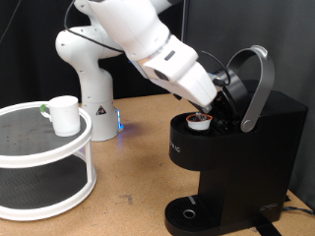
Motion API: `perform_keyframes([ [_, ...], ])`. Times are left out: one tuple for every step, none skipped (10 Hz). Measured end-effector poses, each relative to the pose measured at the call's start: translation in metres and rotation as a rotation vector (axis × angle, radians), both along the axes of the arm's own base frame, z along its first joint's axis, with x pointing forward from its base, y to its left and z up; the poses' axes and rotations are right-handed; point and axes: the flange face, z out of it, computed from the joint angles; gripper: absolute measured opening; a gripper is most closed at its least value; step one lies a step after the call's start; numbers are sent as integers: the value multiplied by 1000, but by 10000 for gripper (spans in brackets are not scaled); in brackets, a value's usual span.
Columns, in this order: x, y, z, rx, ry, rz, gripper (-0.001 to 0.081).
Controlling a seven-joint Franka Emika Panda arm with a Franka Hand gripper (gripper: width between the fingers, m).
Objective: Make a cup of coffee with the keurig machine
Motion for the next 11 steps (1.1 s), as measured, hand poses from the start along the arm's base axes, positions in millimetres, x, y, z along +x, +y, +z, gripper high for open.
perform_keyframes([
  [2, -12, 5, -7, -29, -42, 800],
  [4, -24, 8, -13, -44, -80, 800],
  [5, -30, 8, -12, -43, -96, 800],
  [4, -29, 8, -12, -41, -92, 800],
  [4, -30, 8, -7, -45, -87, 800],
  [4, -32, 15, 20, -55, -106, 800],
  [2, -37, 27, 66, -72, -144, 800],
  [-1, -43, 41, 115, -79, -175, 800],
  [-4, -50, 55, 146, -82, -197, 800],
  [-7, -55, 70, 165, -79, -209, 800],
  [-10, -59, 84, 174, -64, -204, 800],
])
